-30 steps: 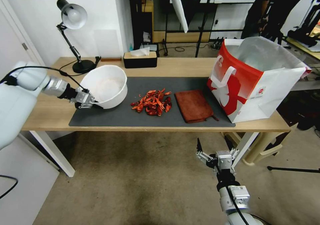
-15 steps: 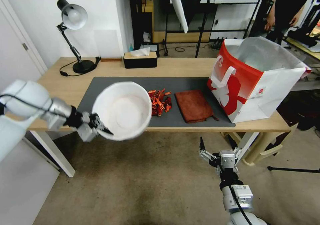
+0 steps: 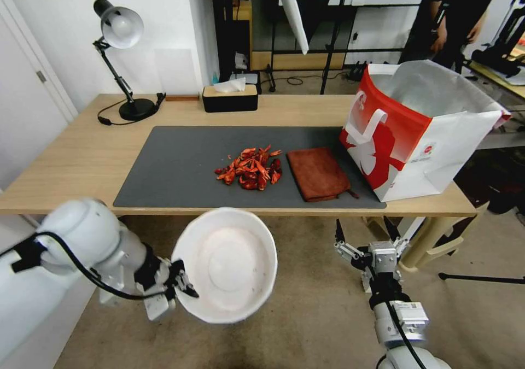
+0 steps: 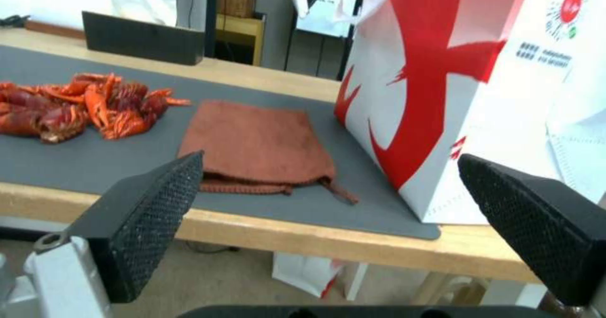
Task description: Sweep shrimp from table into container with towel, then put container into takeout bag.
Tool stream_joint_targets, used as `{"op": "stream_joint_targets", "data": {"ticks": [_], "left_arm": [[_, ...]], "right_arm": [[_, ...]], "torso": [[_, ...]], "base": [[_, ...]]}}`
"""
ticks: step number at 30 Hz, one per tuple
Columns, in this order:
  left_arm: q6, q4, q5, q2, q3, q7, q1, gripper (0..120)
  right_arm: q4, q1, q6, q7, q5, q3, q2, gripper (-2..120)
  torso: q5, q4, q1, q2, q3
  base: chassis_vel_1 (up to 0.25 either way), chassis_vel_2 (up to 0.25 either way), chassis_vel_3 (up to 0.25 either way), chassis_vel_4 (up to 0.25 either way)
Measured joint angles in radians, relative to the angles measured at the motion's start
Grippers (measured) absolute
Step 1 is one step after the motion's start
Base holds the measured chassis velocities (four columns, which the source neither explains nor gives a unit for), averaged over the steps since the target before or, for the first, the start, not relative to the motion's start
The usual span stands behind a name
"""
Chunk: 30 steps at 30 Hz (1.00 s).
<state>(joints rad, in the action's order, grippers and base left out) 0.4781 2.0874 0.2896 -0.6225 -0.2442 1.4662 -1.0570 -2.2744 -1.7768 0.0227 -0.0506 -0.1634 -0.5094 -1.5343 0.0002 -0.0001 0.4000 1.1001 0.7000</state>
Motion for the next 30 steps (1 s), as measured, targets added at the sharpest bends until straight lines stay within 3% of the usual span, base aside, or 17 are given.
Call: {"op": "stream_joint_targets", "data": {"ticks": [5, 11, 12, 14, 17, 23, 25, 30], "left_arm": [[0.008, -0.079, 0.067, -0.077, 0.059, 0.016, 0.02, 0], [0.017, -0.145, 0.134, -0.132, 0.13, 0.004, 0.056, 0], [0.019, -0.165, 0.158, -0.152, 0.158, -0.002, 0.071, 0], [0.019, -0.169, 0.161, -0.156, 0.164, -0.003, 0.074, 0], [0.007, -0.236, 0.188, -0.199, 0.24, -0.006, 0.144, 0], [0.005, -0.315, 0.213, -0.233, 0.284, -0.003, 0.22, 0], [-0.006, -0.365, 0.213, -0.249, 0.309, -0.002, 0.271, 0], [-0.009, -0.455, 0.206, -0.273, 0.322, 0.001, 0.337, 0]], "right_arm": [[-0.022, -0.009, -0.001, 0.0, 0.002, -0.002, -0.001, 100], [-0.044, -0.022, -0.002, 0.0, 0.001, -0.002, -0.002, 100], [-0.054, -0.025, -0.003, 0.001, 0.001, -0.002, -0.002, 100], [-0.056, -0.026, -0.003, 0.001, 0.001, -0.002, -0.002, 100], [-0.075, -0.03, -0.012, 0.003, 0.001, -0.001, -0.002, 100], [-0.08, -0.025, -0.021, 0.006, 0.001, 0.001, 0.0, 100], [-0.08, -0.019, -0.026, 0.007, 0.005, 0.002, 0.003, 100], [-0.078, -0.008, -0.032, 0.008, 0.01, 0.004, 0.009, 100]], "torso": [[-0.0002, 0.0001, 0.0, 0.0, 0.0], [0.0, 0.0001, 0.0, 0.0, 0.0], [-0.0001, 0.0001, 0.0, 0.0, 0.0], [-0.0002, 0.0001, 0.0, 0.0, 0.0], [-0.0002, 0.0001, 0.0, 0.0, 0.0], [-0.0003, 0.0, 0.0, 0.0, 0.0], [0.0, 0.0, 0.0, 0.0, 0.0], [-0.0002, 0.0, 0.0, 0.0, 0.0]], "base": [[0.0, 0.0, 0.0, 0.0], [0.0, 0.0, 0.0, 0.0], [0.0, 0.0, 0.0, 0.0], [0.0, 0.0, 0.0, 0.0], [0.0, 0.0, 0.0, 0.0], [0.0, 0.0, 0.0, 0.0], [0.0, 0.0, 0.0, 0.0], [0.0, 0.0, 0.0, 0.0]]}}
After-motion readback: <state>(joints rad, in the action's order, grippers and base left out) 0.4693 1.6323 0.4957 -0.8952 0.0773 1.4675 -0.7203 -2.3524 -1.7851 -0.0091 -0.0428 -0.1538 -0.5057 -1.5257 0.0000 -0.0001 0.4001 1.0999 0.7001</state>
